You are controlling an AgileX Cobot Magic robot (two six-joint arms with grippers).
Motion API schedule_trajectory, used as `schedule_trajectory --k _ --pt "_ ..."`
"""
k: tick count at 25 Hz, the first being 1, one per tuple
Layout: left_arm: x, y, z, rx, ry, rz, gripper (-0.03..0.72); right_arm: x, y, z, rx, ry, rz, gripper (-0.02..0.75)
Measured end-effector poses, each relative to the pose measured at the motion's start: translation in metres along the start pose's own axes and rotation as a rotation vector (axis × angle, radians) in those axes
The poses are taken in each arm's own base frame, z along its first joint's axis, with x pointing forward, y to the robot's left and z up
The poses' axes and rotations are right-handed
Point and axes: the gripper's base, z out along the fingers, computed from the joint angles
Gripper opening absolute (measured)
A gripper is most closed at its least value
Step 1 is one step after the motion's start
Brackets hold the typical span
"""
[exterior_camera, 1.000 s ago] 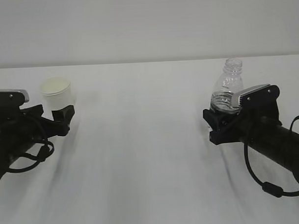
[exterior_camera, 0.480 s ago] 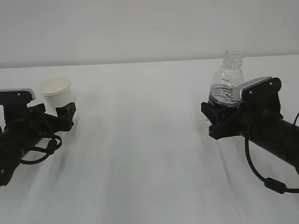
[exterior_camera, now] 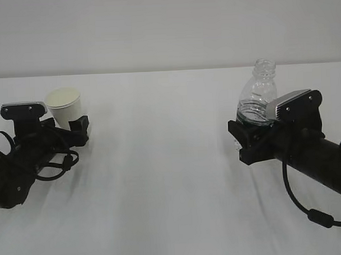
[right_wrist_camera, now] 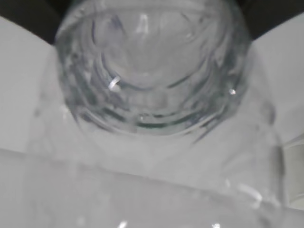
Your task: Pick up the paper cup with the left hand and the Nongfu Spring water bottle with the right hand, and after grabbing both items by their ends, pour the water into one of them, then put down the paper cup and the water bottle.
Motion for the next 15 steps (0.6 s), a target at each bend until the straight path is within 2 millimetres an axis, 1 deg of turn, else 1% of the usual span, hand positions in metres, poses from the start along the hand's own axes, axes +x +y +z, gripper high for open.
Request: schedule_trajectory --k 7,15 --pt "-0.004 0.000 0.013 -0.019 -0.038 -0.007 0.691 0.003 0.001 -0.002 -0.003 0.013 0.004 0.430" --pt "0.006 0.003 0.028 -0.037 -0.044 -0.012 0.689 0.003 0.001 -0.002 -0.003 0.013 0.004 0.429"
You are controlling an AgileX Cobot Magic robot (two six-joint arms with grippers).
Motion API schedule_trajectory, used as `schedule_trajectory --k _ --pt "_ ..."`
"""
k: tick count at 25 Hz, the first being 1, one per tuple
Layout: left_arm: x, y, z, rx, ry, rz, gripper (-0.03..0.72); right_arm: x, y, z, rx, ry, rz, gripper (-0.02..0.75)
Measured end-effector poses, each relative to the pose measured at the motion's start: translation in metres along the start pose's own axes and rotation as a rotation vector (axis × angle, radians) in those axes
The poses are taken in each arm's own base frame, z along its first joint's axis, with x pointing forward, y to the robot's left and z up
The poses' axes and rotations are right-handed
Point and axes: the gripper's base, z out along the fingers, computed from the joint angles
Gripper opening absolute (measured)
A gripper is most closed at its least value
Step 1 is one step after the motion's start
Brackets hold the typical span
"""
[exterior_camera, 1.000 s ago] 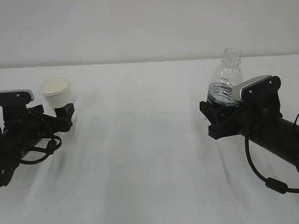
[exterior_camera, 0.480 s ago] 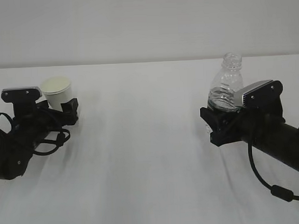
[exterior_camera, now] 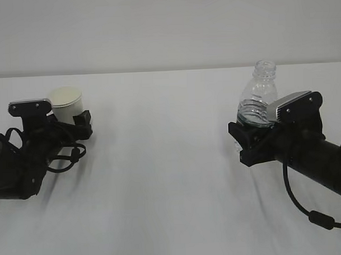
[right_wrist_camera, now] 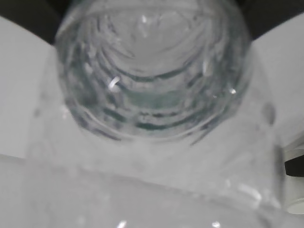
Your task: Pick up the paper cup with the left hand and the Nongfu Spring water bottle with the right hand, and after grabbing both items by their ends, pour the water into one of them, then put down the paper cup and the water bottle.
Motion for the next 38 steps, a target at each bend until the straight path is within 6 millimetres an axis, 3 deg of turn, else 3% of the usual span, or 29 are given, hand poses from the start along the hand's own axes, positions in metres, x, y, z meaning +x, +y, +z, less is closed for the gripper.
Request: schedule_trajectory --k 13,32,38 --pt "-0.007 0.012 0.010 -0.026 -0.037 -0.009 0.679 0.000 0.000 0.000 0.000 0.000 0.000 0.429" --pt "-0.011 0.009 0.015 -0.004 -0.054 -0.003 0.633 0.000 0.000 0.000 0.000 0.000 0.000 0.429" --pt "-0.011 0.009 0.015 -0.004 -0.054 -0.003 0.577 0.000 0.000 0.000 0.000 0.000 0.000 0.429"
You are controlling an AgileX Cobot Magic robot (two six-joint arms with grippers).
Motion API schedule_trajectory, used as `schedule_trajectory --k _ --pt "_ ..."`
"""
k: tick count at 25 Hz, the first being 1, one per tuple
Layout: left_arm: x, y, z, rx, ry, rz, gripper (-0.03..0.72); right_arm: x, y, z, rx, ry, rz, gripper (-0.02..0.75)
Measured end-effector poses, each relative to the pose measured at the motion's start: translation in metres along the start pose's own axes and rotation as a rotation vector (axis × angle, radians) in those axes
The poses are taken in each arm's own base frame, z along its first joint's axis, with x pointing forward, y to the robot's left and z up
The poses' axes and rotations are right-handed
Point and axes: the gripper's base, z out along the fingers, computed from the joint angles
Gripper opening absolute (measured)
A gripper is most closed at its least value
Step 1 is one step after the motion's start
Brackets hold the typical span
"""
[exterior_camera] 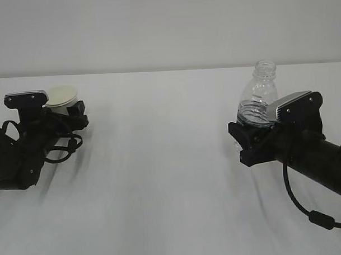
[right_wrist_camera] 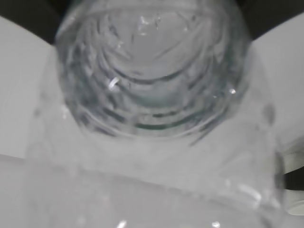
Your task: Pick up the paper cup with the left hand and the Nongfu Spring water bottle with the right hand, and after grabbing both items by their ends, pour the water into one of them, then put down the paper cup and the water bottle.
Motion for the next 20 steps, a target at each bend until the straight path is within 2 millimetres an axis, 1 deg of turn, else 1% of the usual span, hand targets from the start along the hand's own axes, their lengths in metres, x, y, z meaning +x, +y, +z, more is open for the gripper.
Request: schedule_trajectory --k 5,12,17,20 --pt "0.0000 0.0000 0.0000 0.000 0.000 0.000 0.538 0.0000 0.0000 0.0000 0.000 0.000 0.000 0.429" --pt "0.0000 -0.0002 0.0000 0.002 0.000 0.001 0.520 0.0000 0.0000 0.0000 0.000 0.000 0.000 0.429" --pt "-0.0001 -0.0007 0.0002 0.007 0.000 0.004 0.449 0.0000 0.0000 0.0000 0.000 0.000 0.000 0.429" --pt "0.0001 -0.0033 0.0001 0.036 0.001 0.017 0.429 0.0000 0.0000 0.0000 0.000 0.000 0.000 0.429"
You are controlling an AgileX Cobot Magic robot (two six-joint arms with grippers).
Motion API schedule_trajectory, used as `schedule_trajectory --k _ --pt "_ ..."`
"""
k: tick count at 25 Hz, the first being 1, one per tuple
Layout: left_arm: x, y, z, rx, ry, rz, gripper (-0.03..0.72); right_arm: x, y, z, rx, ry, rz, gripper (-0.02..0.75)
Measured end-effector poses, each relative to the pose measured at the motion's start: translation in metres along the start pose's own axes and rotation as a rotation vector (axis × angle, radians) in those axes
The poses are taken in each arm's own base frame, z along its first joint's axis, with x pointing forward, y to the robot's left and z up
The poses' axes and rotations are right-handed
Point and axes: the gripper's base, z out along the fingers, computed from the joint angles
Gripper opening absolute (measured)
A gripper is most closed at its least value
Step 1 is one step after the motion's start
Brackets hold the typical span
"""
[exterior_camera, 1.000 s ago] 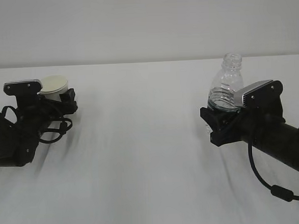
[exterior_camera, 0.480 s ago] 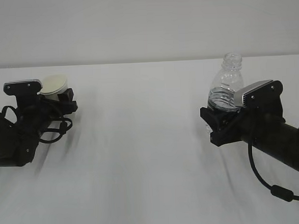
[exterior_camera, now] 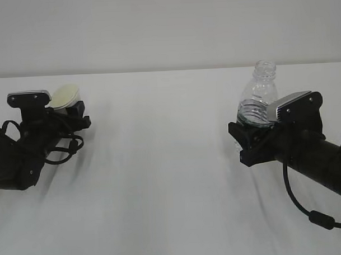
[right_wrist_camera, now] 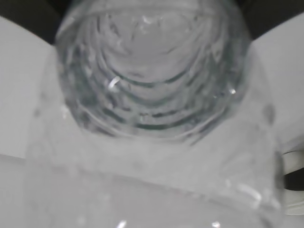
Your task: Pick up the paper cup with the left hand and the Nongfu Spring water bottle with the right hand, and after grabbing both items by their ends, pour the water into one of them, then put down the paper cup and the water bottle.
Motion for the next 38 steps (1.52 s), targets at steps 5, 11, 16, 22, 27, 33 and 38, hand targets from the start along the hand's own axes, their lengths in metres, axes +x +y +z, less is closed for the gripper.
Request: schedule_trajectory --k 5,11,16,22,27,33,38 --pt "0.001 -0.009 0.000 0.095 0.012 0.043 0.424 0.000 0.000 0.000 0.000 0.000 0.000 0.429" --pt "0.002 -0.014 -0.001 0.156 0.019 0.071 0.464 0.000 0.000 0.000 0.000 0.000 0.000 0.429" --pt "-0.006 -0.018 -0.001 0.187 0.002 0.084 0.475 0.000 0.000 0.000 0.000 0.000 0.000 0.428" --pt "-0.014 -0.024 -0.007 0.245 -0.001 0.113 0.466 0.000 0.000 0.000 0.004 0.000 0.002 0.428" --pt "-0.028 -0.035 -0.023 0.360 0.006 0.110 0.465 0.000 -0.003 0.000 0.030 0.000 0.001 0.428" --pt "-0.031 -0.055 -0.035 0.593 0.067 0.082 0.465 0.002 -0.002 -0.002 0.032 0.010 -0.002 0.428" --pt "-0.026 -0.066 -0.043 0.719 0.125 0.078 0.464 -0.004 -0.001 -0.012 0.040 -0.002 -0.002 0.428"
